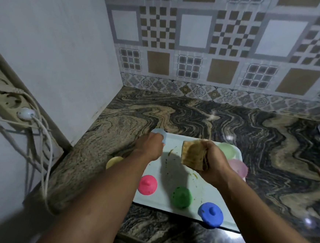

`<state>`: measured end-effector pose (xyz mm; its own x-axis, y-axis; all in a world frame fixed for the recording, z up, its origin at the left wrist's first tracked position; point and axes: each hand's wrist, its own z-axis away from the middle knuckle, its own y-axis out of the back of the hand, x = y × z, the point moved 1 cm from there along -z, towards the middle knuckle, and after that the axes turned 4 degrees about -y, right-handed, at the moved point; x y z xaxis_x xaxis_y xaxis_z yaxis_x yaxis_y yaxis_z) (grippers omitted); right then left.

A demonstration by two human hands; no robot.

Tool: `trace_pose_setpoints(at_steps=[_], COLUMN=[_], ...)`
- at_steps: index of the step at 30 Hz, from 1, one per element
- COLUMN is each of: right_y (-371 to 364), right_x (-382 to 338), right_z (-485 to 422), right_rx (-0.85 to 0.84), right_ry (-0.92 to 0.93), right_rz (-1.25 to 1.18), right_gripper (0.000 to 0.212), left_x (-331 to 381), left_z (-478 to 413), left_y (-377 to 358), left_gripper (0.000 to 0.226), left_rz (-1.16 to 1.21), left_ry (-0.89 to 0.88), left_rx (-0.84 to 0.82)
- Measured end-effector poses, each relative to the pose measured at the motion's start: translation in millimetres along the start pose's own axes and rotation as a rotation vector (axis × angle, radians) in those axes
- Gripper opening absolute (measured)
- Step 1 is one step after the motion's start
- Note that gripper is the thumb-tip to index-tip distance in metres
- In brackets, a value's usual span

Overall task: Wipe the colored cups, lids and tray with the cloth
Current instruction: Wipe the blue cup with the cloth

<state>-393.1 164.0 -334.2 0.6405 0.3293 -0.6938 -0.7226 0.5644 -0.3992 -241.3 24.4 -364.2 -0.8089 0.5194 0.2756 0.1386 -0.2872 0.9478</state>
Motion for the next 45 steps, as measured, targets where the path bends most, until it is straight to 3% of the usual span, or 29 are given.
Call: trace_pose_setpoints(at_steps=[3, 6, 8, 11, 13, 17, 19, 21, 24, 27, 30, 32, 34, 37, 40, 42, 45], right_y=[-5, -13, -22, -38, -44, -55, -60, -59, -57, -59, -62, -66, -70, -66, -59, -59, -64], right_x=[5, 11, 15, 22, 23, 11, 3, -1, -1, -5, -16, -21, -22, -21, -20, -22, -27], right_z=[0, -3, -2, -4, -7, -9, -8, 0, 14, 16, 13, 12, 13, 19, 25, 22, 17], right_rx=[0.181, 0.325, 0.315, 0.156, 0.120, 0.039, 0.003, -0.153, -0.289, -0.265, -0.168, -0.131, -0.148, -0.231, -0.250, -0.185, -0.050], right_ry=[0.137, 0.510, 0.751, 0.878, 0.818, 0.655, 0.367, -0.001, -0.184, -0.186, -0.054, 0.072, 0.109, -0.051, -0.189, -0.119, 0.118], right_rz=[0.081, 0.418, 0.661, 0.844, 0.781, 0.652, 0.416, 0.193, -0.004, -0.039, 0.118, 0.200, 0.179, 0.038, -0.042, 0.017, 0.156], right_gripper=[0.022, 0.032, 0.035, 0.044, 0.053, 0.044, 0.044, 0.048, 0.057, 0.054, 0.061, 0.057, 0.054, 0.051, 0.051, 0.051, 0.047], left_x=[2, 7, 17, 31, 30, 23, 20, 20, 18, 15, 15, 21, 27, 28, 22, 23, 30], left_z=[2, 8, 15, 29, 34, 47, 52, 57, 59, 62, 62, 57, 51, 54, 59, 60, 56], left_y=[1, 4, 11, 28, 38, 52, 56, 61, 63, 68, 86, 101, 109, 106, 92, 90, 104], left_gripper=[0.024, 0.022, 0.021, 0.027, 0.021, 0.017, 0.014, 0.015, 0.016, 0.017, 0.026, 0.040, 0.028, 0.010, 0.007, 0.011, 0.021], left_rz=[0.116, 0.346, 0.454, 0.532, 0.572, 0.752, 0.868, 0.993, 1.088, 1.147, 1.150, 0.974, 0.798, 0.823, 0.979, 1.011, 0.868], left_ry=[0.031, -0.032, -0.097, -0.186, -0.208, -0.241, -0.248, -0.237, -0.254, -0.259, -0.240, -0.253, -0.310, -0.367, -0.332, -0.301, -0.293], left_rx=[0.072, 0.123, 0.122, 0.187, 0.223, 0.242, 0.248, 0.236, 0.205, 0.094, -0.069, -0.062, 0.012, 0.079, 0.091, 0.031, -0.045])
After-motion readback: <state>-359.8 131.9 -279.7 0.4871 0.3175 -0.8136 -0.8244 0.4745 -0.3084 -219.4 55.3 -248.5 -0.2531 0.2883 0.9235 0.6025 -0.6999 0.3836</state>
